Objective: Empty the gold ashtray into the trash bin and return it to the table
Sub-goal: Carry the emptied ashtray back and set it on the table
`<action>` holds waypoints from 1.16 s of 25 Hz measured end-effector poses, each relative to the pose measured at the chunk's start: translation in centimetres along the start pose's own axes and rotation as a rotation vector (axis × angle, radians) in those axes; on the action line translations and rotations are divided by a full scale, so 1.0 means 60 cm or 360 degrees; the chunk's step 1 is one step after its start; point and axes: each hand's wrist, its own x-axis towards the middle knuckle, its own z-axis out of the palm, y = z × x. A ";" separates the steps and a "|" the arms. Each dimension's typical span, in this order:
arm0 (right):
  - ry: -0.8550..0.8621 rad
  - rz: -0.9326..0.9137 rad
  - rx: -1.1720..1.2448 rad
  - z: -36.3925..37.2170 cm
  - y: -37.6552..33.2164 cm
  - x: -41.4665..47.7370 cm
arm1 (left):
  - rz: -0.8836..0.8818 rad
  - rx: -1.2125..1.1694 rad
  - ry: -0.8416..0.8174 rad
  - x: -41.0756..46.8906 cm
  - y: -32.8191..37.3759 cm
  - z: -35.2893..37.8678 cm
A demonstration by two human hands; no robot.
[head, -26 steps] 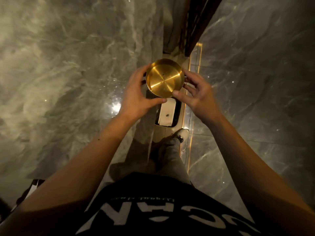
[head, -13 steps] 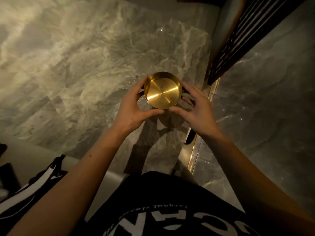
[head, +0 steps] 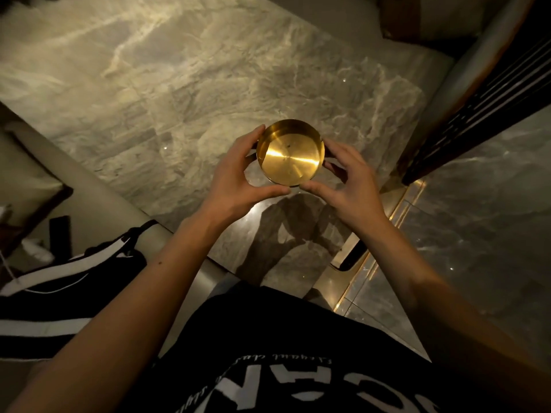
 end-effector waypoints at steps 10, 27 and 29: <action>0.0018 0.0092 -0.0060 0.083 -0.038 0.058 | -0.0036 -0.0008 -0.0044 0.043 -0.060 -0.088; 0.0414 0.0449 -0.0115 0.405 -0.149 0.311 | 0.0049 -0.0046 -0.0427 0.281 -0.255 -0.422; 0.0389 0.0412 -0.0140 0.413 -0.154 0.331 | 0.0031 -0.0040 -0.0398 0.291 -0.259 -0.438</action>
